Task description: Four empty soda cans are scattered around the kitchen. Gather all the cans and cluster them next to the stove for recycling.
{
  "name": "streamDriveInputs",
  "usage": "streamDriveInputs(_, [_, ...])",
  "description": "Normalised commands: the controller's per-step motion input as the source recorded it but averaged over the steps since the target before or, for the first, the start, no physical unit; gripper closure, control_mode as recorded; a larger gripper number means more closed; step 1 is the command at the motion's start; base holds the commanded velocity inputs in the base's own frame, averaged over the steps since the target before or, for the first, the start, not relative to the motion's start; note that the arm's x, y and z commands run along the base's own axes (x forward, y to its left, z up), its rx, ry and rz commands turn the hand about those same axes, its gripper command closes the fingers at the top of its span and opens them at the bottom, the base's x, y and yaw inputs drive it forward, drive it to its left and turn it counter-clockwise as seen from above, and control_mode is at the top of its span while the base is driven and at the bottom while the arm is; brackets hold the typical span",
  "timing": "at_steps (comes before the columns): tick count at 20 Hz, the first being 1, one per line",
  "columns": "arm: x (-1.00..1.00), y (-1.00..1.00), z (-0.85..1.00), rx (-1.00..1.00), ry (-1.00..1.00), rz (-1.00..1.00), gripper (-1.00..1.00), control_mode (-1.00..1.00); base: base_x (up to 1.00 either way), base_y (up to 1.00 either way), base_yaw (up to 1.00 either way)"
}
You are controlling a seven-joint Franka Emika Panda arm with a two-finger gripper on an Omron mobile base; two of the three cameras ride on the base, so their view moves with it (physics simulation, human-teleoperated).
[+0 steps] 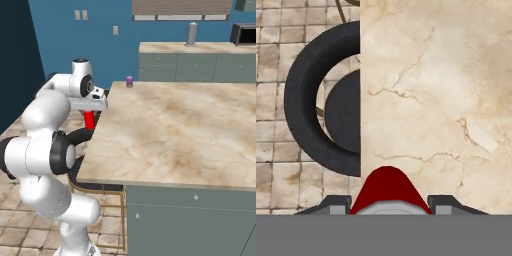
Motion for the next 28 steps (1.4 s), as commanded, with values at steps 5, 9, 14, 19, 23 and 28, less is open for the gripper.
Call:
streamDriveInputs(5, [-0.61, -0.32, 0.29, 0.00, 0.00, 0.00, 1.00, -1.00, 0.00, 0.00, 0.00])
streamDriveInputs(9, [-0.12, -0.26, 0.16, 0.00, 0.04, 0.00, 1.00, -1.00, 0.00, 0.00, 0.00])
streamDriveInputs(14, [0.00, 0.00, 0.00, 0.00, 0.06, 0.01, 1.00, 1.00, -0.09, 0.02, 0.00])
streamDriveInputs(19, [0.00, 0.00, 0.00, 0.00, 0.00, 0.00, 1.00, 1.00, -1.00, -0.24, -0.07])
streamDriveInputs(23, [0.00, 0.00, 0.00, 0.00, 0.00, 0.00, 1.00, 1.00, -0.37, -0.39, -0.55])
streamDriveInputs(28, [0.00, 0.00, 0.00, 0.00, 0.00, 0.00, 1.00, 1.00, 0.00, -0.21, -0.83])
